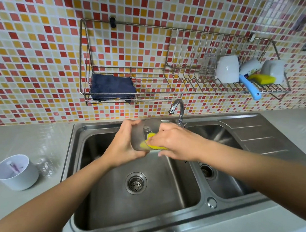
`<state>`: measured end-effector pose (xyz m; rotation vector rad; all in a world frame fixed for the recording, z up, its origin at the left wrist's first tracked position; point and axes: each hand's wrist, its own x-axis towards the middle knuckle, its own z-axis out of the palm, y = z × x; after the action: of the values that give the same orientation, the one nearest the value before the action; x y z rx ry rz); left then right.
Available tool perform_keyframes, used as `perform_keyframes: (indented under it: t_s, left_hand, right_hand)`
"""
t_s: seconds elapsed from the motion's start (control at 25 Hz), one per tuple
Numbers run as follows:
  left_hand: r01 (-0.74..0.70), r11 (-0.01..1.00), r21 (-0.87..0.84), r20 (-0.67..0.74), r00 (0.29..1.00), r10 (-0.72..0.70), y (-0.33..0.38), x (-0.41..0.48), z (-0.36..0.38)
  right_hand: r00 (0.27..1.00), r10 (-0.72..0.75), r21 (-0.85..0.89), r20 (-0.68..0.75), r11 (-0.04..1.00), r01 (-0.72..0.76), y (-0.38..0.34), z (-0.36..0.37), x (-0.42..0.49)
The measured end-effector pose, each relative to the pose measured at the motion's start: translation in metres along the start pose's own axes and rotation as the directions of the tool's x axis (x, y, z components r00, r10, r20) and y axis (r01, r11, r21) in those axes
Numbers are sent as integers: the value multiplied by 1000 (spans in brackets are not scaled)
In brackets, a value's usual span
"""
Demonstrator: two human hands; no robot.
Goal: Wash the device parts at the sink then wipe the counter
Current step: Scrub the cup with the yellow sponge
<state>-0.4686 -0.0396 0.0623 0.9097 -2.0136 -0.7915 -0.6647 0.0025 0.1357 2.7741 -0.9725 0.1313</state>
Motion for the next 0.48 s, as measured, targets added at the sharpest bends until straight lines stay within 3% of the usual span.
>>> perform_keyframes:
  t_s: [0.08,0.28,0.48]
  left_hand:
    - [20,999,-36,-26,999,-21,0,1,1]
    - [-44,999,-3,-10,999,44,6,3,9]
    - [2,996,-87,169,986,12,10,-2,0]
  right_hand:
    - [994,108,195,2,975,-106,-8,-2,-1]
    - [997,-80,-134,-17,988,77,6,-7,-2]
    - [971,-215,-253,-101,950,184,8,-11,-9]
